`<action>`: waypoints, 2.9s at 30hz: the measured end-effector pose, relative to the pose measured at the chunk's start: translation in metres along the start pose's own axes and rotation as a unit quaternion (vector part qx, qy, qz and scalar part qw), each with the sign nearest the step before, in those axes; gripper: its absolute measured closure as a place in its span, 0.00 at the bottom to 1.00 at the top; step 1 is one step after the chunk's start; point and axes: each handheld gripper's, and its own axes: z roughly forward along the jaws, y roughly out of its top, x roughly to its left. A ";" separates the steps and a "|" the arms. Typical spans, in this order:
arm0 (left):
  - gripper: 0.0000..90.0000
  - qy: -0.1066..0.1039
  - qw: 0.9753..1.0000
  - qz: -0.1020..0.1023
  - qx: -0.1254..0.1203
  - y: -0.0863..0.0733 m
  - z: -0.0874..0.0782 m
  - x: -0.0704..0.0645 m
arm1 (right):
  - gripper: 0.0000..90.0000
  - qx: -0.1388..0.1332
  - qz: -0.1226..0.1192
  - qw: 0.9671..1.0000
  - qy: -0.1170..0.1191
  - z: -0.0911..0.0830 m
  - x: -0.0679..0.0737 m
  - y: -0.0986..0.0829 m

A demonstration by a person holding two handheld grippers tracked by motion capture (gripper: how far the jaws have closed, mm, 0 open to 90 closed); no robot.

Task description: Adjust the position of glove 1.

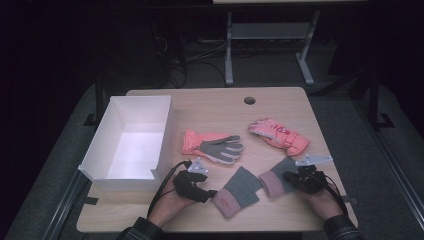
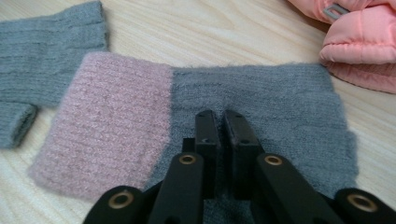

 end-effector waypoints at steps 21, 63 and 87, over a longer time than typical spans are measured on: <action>0.35 0.024 0.999 -0.009 -0.020 0.008 0.002 0.011 | 0.96 -0.057 0.034 0.994 0.086 -0.033 0.010 0.008; 0.35 0.054 0.998 -0.020 -0.017 0.014 0.008 0.020 | 0.96 -0.010 -0.024 0.990 0.137 0.020 0.114 0.043; 1.00 -0.007 1.000 -0.019 -0.024 0.022 -0.009 0.006 | 1.00 -0.014 -0.044 0.990 0.132 -0.008 0.081 0.018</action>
